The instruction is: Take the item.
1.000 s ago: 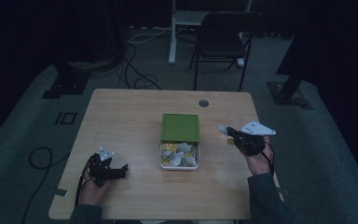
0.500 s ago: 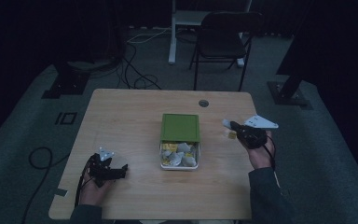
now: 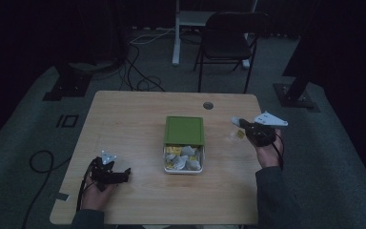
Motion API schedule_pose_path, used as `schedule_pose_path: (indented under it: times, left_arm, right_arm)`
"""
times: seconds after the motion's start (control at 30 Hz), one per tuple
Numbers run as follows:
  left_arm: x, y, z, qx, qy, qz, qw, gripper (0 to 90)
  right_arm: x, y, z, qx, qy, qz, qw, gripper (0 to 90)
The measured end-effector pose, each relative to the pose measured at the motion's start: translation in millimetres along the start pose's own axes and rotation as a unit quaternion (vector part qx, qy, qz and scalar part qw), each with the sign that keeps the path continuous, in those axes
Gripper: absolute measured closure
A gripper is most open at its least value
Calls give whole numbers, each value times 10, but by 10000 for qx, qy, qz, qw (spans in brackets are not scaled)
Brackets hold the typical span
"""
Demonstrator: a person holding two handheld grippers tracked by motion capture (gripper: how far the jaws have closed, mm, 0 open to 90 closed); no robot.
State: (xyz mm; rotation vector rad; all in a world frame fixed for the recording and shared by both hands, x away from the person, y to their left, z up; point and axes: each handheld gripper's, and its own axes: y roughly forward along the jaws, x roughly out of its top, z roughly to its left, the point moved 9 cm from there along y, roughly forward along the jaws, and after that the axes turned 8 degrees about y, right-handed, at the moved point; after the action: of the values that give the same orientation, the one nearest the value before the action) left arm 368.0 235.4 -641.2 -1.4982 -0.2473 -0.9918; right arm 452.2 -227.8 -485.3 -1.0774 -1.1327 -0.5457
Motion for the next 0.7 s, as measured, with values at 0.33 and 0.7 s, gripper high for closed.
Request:
schedule_pose_path:
  times: [0.33,0.7]
  left_arm:
    - [-1,-1,-1,-4,0,7,10000,27]
    - [-1,-1,1,-1,10,8,10000,27]
  right_arm:
    - [95,74,-83,-128,-16,-2,9999,900]
    - [175,142,-224,-289,101,-23,9995,900]
